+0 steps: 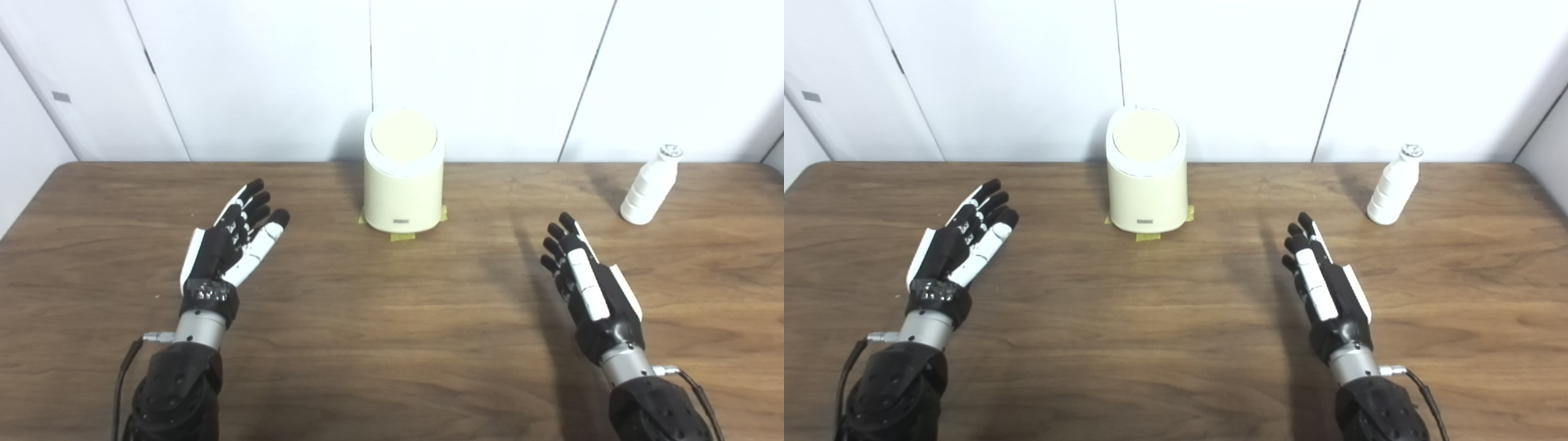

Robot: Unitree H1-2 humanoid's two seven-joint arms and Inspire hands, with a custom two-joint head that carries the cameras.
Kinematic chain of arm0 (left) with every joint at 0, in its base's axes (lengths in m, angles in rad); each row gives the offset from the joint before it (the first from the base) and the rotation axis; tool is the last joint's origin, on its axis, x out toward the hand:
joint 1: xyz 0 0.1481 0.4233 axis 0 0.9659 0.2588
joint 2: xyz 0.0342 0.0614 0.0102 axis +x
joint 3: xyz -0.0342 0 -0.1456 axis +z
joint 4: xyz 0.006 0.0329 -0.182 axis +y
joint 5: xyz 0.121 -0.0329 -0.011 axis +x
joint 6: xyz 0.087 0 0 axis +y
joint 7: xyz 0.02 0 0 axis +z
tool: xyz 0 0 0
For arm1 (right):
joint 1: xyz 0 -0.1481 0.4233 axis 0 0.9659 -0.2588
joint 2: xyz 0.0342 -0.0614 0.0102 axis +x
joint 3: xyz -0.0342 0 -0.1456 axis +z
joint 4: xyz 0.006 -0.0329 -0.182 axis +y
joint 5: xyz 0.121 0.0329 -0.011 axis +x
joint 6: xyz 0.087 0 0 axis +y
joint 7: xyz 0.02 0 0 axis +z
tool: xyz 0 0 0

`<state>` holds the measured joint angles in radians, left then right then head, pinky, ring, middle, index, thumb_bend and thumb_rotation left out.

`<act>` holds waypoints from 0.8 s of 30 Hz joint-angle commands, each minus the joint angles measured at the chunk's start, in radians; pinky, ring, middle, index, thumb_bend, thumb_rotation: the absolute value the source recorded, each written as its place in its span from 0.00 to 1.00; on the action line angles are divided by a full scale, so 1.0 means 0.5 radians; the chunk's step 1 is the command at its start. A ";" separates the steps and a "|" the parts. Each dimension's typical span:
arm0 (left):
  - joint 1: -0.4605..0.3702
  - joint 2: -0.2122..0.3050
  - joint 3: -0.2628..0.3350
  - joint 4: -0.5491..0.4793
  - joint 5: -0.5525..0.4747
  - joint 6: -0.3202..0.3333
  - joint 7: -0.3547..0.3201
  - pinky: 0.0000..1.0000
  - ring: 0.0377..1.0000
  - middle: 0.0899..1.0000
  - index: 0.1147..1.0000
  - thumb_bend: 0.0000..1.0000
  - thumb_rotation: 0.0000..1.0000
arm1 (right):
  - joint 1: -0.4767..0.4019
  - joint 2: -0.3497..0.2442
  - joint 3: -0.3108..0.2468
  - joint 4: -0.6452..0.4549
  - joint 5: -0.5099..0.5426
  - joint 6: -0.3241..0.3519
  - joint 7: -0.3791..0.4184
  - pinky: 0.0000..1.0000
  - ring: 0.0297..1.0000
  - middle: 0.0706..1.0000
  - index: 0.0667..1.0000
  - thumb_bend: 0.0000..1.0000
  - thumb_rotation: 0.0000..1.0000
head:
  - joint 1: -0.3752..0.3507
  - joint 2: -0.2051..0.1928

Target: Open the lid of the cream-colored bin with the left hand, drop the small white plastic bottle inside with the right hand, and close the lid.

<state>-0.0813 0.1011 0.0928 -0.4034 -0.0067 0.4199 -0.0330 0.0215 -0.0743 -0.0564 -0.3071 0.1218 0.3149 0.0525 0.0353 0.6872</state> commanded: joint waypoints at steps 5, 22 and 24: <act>-0.135 0.028 -0.025 -0.060 0.056 0.013 0.016 0.91 0.92 0.91 0.93 0.73 0.47 | -0.065 -0.004 -0.006 -0.046 0.013 -0.080 0.010 0.96 0.96 0.97 1.00 0.61 0.83 | 0.024 -0.004; -0.421 0.109 -0.122 0.005 0.243 0.091 -0.012 0.91 0.88 0.87 0.90 0.74 0.43 | -0.082 0.018 0.001 -0.002 0.038 -0.084 0.011 0.95 0.96 0.96 1.00 0.63 0.80 | 0.027 -0.017; -0.467 0.137 -0.147 0.036 0.278 0.086 -0.026 0.91 0.88 0.87 0.91 0.72 0.44 | -0.083 0.024 -0.002 -0.004 0.055 -0.078 0.014 0.94 0.97 0.97 1.00 0.63 0.79 | 0.025 -0.019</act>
<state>-0.2600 0.1553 0.0242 -0.3821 0.1150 0.4702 -0.0440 0.0168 -0.0641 -0.0557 -0.2938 0.1368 0.3148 0.0527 0.0476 0.6765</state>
